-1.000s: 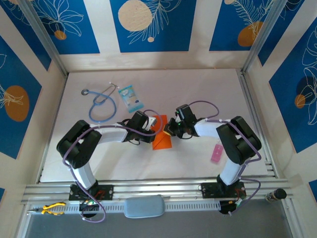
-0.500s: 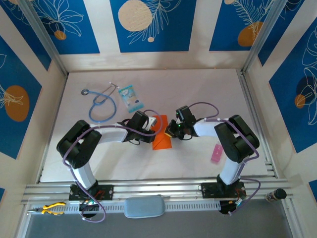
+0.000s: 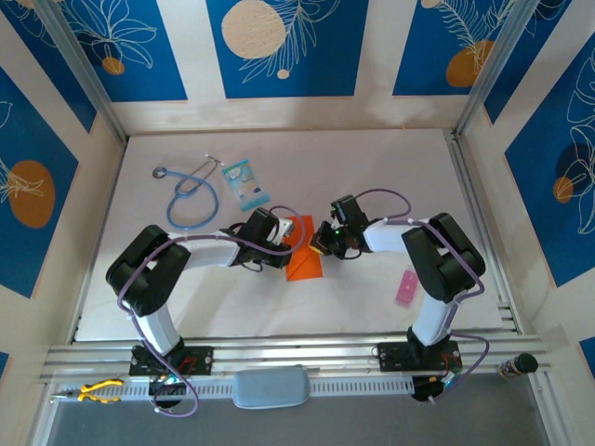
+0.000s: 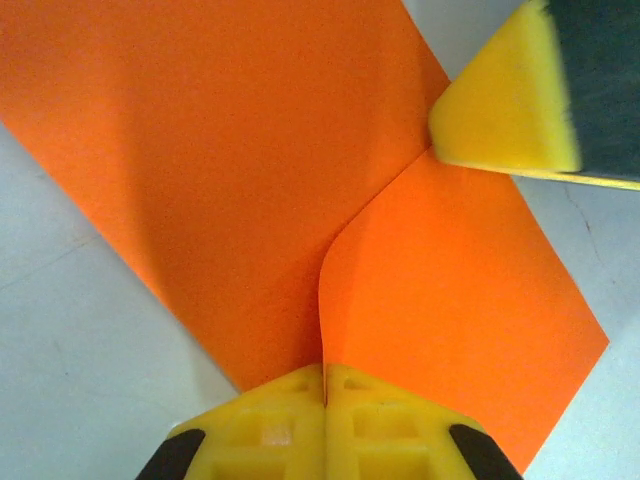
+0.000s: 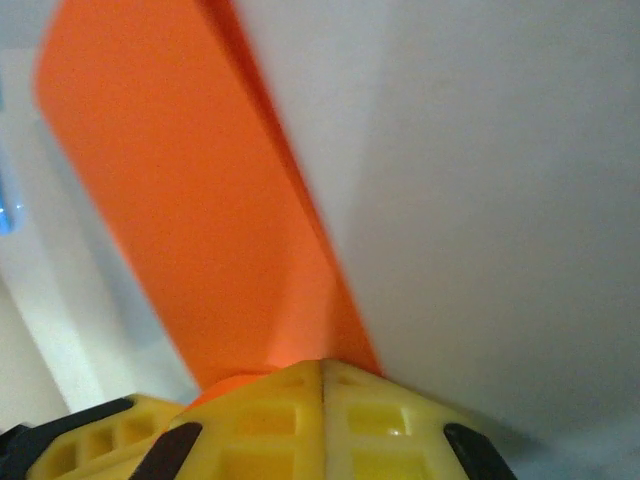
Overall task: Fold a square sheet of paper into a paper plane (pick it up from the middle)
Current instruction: Fold the triangle a second time at the center of the table.
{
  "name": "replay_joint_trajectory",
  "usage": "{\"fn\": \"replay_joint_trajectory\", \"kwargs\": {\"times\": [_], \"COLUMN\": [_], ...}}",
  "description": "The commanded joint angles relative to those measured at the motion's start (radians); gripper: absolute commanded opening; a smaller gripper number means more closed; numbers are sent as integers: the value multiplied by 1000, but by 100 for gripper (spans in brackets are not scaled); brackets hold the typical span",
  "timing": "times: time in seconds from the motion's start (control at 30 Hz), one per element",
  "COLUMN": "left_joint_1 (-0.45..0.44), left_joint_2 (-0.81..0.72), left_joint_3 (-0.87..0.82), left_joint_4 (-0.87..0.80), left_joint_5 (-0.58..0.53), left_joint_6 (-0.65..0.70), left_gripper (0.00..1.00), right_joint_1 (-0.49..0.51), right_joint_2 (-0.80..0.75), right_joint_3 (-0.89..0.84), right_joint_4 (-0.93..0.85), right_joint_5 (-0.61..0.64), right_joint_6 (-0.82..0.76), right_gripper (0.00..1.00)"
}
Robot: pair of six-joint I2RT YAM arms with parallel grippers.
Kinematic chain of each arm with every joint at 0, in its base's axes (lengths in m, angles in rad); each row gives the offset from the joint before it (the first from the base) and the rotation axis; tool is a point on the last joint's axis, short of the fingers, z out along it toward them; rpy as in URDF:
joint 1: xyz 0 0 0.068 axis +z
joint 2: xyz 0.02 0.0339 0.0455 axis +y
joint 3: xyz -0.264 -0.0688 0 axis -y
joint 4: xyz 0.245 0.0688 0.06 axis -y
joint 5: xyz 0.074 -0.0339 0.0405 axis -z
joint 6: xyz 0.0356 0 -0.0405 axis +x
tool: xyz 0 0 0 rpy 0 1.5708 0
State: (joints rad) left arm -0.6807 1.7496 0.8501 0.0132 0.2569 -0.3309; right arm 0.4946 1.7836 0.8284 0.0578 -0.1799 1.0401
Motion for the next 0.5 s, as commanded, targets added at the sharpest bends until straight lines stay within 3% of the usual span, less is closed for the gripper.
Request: {"fn": "replay_joint_trajectory", "kwargs": {"times": [0.0,0.27,0.47], "left_joint_1": [6,7,7], "left_joint_2": [-11,-10,-13], "left_joint_3": [-4,-6,-5], "left_joint_4": [-61,-61,-60], "left_joint_5": [-16,-18,-19], "left_joint_6": [16,15,16], "left_gripper": [0,0,0], "right_joint_1": [-14,-79,-51], "right_joint_2": [29,-21,-127], "right_joint_3": [-28,-159,-105], "right_joint_4": [-34,310,100], "right_joint_5": [41,-100,-12], "right_joint_6": [15,142,45], "right_gripper": [0,1,2]}}
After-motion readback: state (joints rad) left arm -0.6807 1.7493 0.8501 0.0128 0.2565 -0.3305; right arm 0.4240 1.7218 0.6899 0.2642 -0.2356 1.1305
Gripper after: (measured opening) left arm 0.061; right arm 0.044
